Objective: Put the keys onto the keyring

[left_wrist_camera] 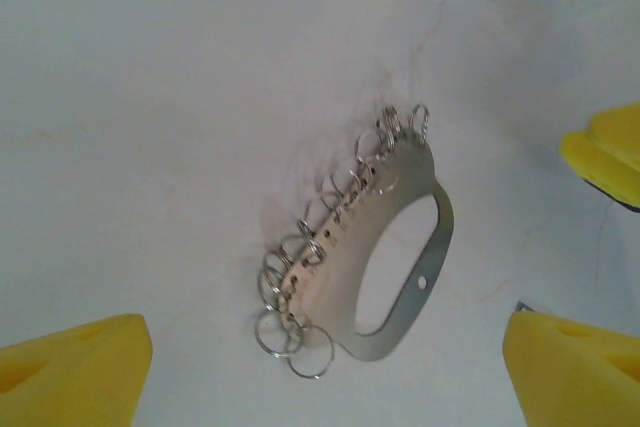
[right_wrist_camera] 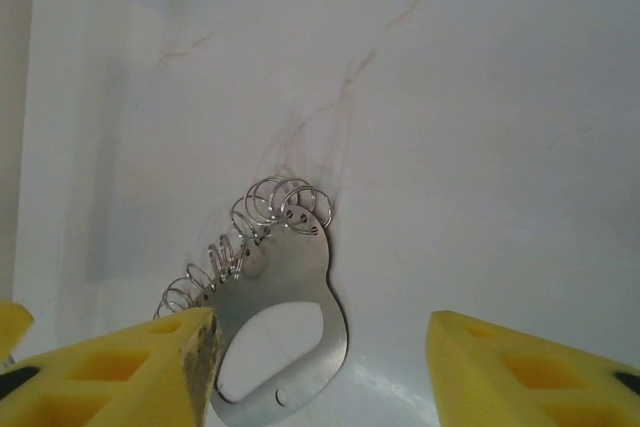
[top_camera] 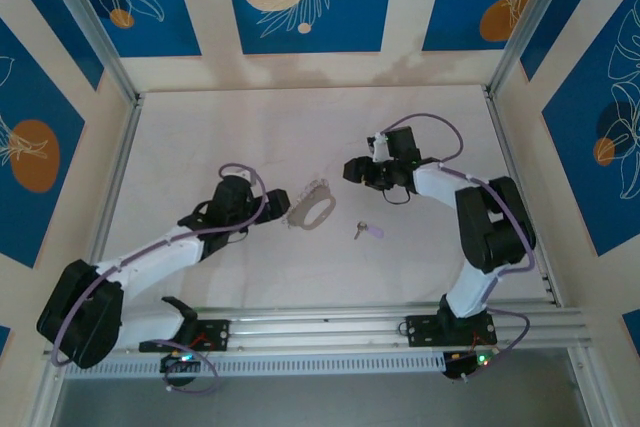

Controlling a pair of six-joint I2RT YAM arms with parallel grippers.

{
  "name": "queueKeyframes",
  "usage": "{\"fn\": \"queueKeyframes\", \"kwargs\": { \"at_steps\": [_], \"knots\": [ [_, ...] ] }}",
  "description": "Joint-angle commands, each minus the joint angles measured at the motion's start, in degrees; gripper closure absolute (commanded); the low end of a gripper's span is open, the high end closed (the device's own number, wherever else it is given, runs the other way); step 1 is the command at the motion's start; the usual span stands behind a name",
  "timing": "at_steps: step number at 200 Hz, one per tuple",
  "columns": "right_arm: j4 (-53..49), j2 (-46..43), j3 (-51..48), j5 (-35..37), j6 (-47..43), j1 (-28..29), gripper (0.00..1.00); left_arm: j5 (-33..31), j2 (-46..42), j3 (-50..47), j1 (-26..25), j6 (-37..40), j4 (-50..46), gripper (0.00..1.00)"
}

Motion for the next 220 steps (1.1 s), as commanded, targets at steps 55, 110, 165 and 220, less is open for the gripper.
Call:
{"fn": "queueKeyframes", "kwargs": {
  "at_steps": [55, 110, 165, 220],
  "knots": [
    [1.8, 8.0, 5.1, -1.1, 4.4, 4.6, 0.53, -3.8, 8.8, -1.4, -5.4, -10.2, 12.5, 0.09],
    [2.5, 7.5, 2.1, 0.6, 5.0, 6.1, 0.55, -2.3, 14.6, -1.0, -5.3, -11.8, 17.1, 0.09],
    [2.8, 6.5, 0.0, 1.7, 5.4, 7.1, 0.55, -1.6, 17.9, 0.1, -5.3, -12.3, 19.4, 0.10],
    [2.7, 6.7, -0.6, 1.9, 5.4, 8.9, 0.56, -1.4, 20.4, 0.5, -5.4, -12.1, 21.0, 0.09]
  ]
}}
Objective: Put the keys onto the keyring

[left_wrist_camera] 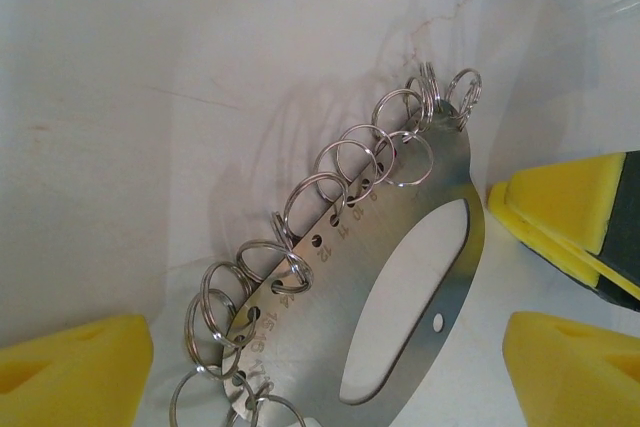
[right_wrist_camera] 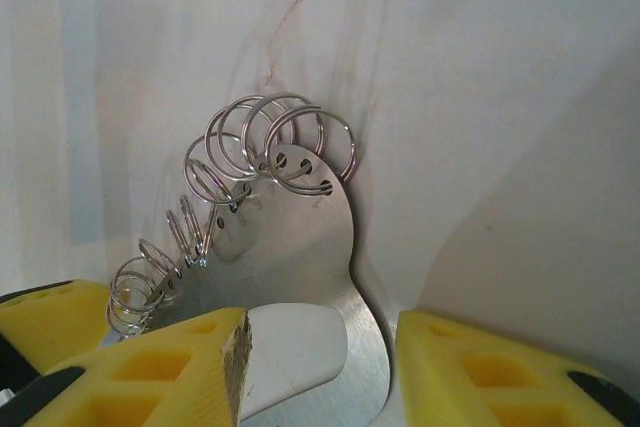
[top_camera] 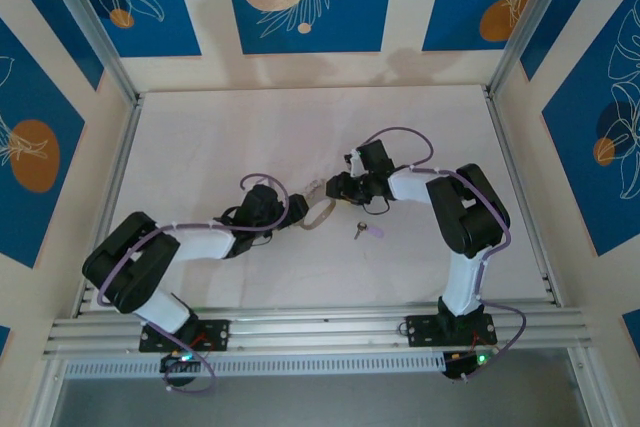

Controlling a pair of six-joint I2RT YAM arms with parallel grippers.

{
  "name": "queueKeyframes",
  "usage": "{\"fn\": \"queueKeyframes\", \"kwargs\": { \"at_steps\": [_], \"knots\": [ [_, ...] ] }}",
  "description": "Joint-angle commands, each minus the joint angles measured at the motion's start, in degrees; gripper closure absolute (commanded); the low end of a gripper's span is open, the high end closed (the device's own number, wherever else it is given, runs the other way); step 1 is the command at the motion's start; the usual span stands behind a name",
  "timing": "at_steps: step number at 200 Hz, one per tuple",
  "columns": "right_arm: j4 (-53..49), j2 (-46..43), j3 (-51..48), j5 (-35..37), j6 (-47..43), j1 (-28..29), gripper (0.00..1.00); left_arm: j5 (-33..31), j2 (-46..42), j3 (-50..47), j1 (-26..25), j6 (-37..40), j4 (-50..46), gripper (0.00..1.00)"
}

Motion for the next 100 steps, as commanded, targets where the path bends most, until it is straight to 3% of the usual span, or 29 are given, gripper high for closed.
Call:
{"fn": "queueKeyframes", "kwargs": {
  "at_steps": [1, 100],
  "knots": [
    [-0.4, -1.0, -1.0, -0.1, 0.8, 1.4, 0.56, 1.0, 1.7, 1.2, -0.5, -0.5, 2.2, 0.10],
    [-0.7, -4.6, -4.4, 0.3, 2.4, 6.6, 0.59, -0.2, 3.7, 6.6, 0.4, 4.6, 0.8, 0.09]
  ]
}}
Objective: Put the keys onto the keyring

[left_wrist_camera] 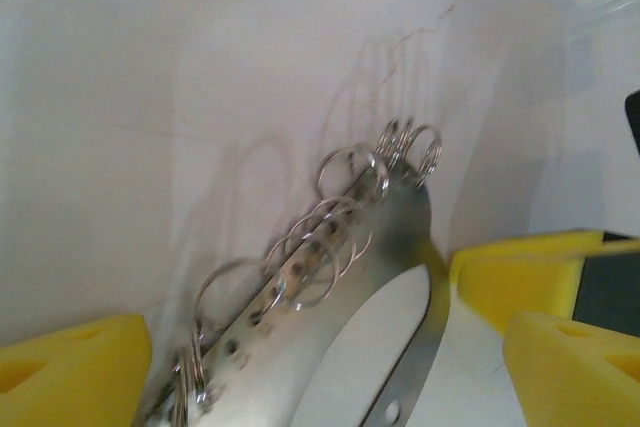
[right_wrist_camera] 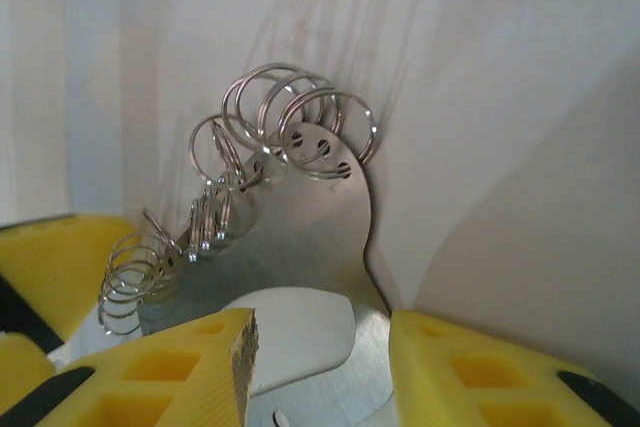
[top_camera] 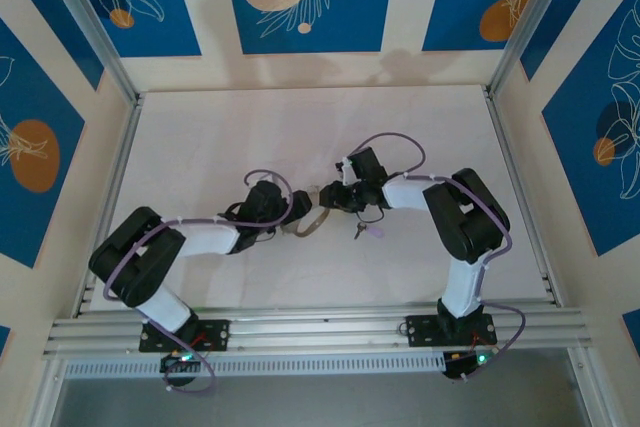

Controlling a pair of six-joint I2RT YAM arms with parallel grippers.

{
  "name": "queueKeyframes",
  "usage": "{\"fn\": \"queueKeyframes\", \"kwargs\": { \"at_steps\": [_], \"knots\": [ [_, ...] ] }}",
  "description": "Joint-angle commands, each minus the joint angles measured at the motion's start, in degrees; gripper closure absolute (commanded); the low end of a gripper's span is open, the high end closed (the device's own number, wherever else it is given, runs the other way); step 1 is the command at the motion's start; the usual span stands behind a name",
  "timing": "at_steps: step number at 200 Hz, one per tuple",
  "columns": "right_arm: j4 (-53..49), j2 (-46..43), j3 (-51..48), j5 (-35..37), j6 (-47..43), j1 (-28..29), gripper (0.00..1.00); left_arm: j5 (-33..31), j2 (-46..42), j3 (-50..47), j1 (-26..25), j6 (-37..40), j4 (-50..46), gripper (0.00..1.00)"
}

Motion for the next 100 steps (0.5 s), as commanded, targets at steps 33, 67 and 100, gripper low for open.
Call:
{"fn": "queueKeyframes", "kwargs": {
  "at_steps": [33, 67, 100],
  "knots": [
    [-2.2, -4.0, -1.8, -0.6, 2.9, 5.2, 0.59, 0.7, 2.9, 6.5, 2.3, 5.8, -0.2, 0.09],
    [-2.5, -9.3, -4.0, 1.6, 3.6, 3.9, 0.57, 2.7, 2.8, 10.9, 5.7, 9.1, -3.5, 0.09],
    [-4.6, -12.7, -3.3, 0.8, 0.4, -2.5, 0.53, 4.8, -2.4, 12.6, 6.1, 10.2, -10.6, 0.09]
  ]
}}
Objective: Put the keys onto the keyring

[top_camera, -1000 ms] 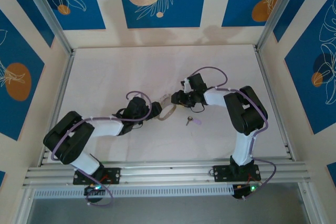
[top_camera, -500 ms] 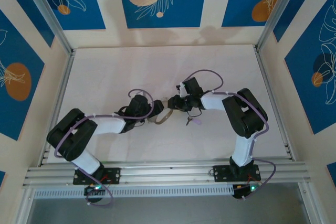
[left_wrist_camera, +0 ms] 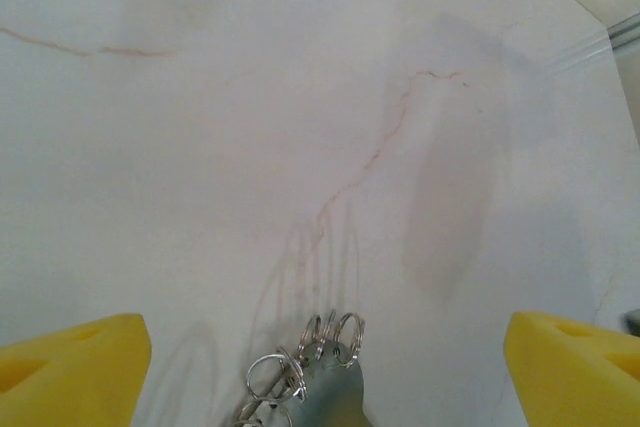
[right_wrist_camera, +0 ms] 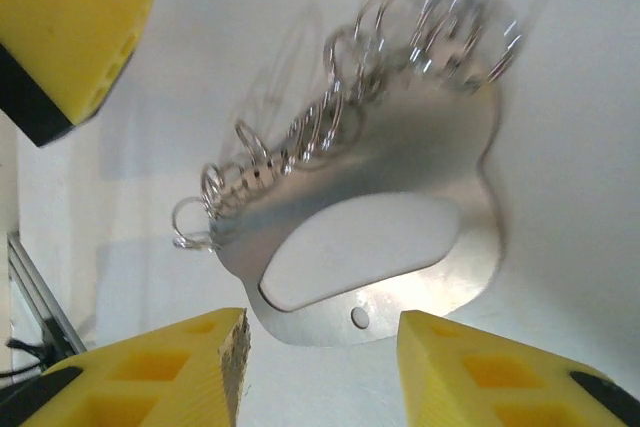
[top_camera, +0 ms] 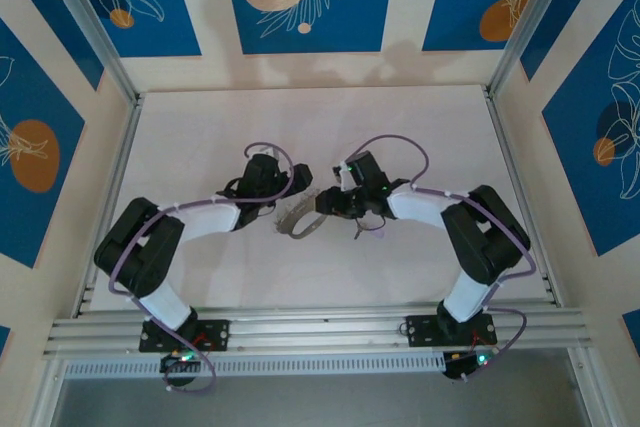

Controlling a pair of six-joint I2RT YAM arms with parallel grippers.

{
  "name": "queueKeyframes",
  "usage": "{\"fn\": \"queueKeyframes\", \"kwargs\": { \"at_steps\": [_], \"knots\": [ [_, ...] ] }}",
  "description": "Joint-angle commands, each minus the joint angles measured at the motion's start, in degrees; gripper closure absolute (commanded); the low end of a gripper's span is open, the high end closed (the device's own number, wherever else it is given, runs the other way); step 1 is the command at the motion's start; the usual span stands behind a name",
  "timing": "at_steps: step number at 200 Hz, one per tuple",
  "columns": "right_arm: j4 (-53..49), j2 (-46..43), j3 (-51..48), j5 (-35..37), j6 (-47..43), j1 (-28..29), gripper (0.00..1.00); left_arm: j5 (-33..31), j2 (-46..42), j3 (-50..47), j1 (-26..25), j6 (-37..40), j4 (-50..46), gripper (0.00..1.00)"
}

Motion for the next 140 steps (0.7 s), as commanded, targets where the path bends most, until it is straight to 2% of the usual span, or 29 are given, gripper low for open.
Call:
{"fn": "queueKeyframes", "kwargs": {
  "at_steps": [1, 31, 77, 109, 140],
  "knots": [
    [-2.3, -2.3, 0.7, -0.3, -2.0, -4.7, 0.54, 3.0, -4.7, 1.9, 0.3, 2.3, -7.0, 0.09],
    [-2.6, 1.3, 5.3, -4.5, -4.9, -9.2, 0.52, 6.6, -10.4, -1.3, -0.6, -1.5, -11.8, 0.10],
    [-1.9, 10.9, 13.5, -10.0, -5.9, -10.0, 0.52, 6.7, -18.2, -6.6, -5.9, -5.7, -16.5, 0.10],
    [-0.6, 15.9, 16.1, -12.6, -6.0, -9.0, 0.52, 5.7, -18.7, -9.1, -9.3, -7.9, -14.8, 0.09],
    [0.4, 18.3, 16.7, -13.2, -6.4, -8.2, 0.52, 6.1, -16.4, -11.3, -10.2, -10.0, -10.3, 0.10]
  ]
}}
